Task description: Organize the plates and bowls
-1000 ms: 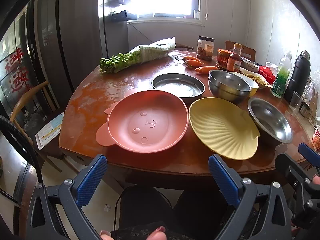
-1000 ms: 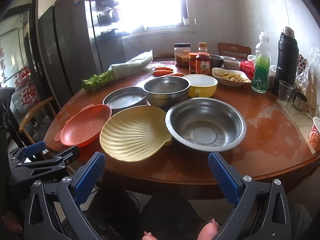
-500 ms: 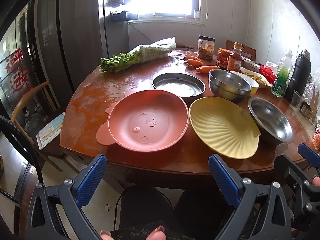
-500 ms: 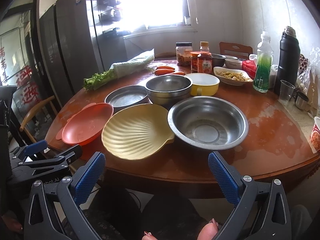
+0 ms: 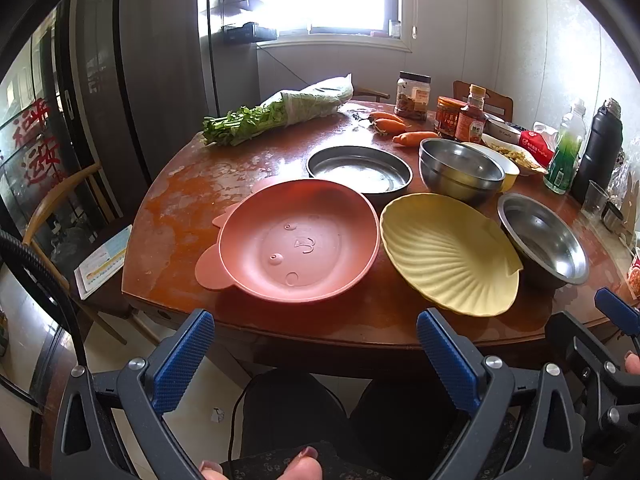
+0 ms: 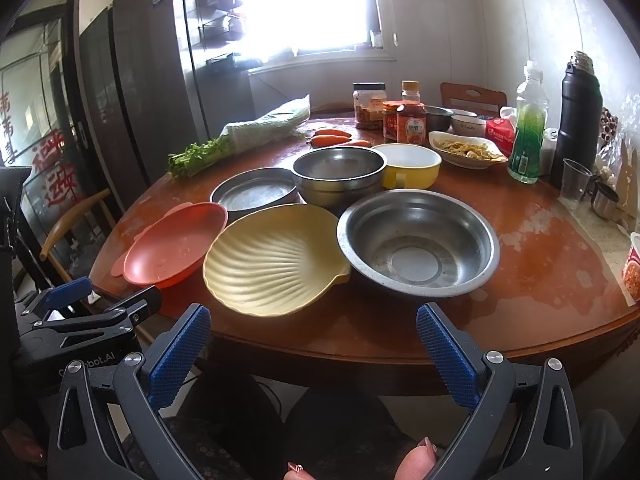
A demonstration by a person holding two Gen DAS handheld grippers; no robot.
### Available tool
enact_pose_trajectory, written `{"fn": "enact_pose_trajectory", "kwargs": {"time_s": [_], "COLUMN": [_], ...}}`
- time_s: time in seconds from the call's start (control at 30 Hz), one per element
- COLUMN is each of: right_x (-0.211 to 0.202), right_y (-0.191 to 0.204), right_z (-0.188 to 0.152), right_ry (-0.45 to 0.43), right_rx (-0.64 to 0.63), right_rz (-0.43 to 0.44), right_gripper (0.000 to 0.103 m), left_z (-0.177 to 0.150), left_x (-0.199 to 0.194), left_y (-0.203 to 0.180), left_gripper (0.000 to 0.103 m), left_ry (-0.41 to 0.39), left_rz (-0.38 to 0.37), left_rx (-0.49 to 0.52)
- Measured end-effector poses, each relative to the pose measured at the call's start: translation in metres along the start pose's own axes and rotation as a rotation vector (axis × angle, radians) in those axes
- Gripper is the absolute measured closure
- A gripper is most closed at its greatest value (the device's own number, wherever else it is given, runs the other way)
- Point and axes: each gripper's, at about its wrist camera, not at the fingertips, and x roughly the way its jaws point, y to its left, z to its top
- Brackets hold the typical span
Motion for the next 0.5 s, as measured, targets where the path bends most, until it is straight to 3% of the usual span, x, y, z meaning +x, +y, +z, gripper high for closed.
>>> {"fn": "enact_pose_trajectory", "kwargs": {"time_s": [0.5], "right_x": [0.0009], "right_y": [0.0033], "right_z": [-0.0001], "right_ry": [0.009], "right_rx": [-0.009], "right_rz": [0.004], "right_gripper": [0.000], "left_z": [0.0004], "left_x": [-0.0053], "left_y": [0.0058], "left_gripper": [0.001], "left_ry": [-0.023], "left_rz": [0.011], "left_rx": [-0.013]}}
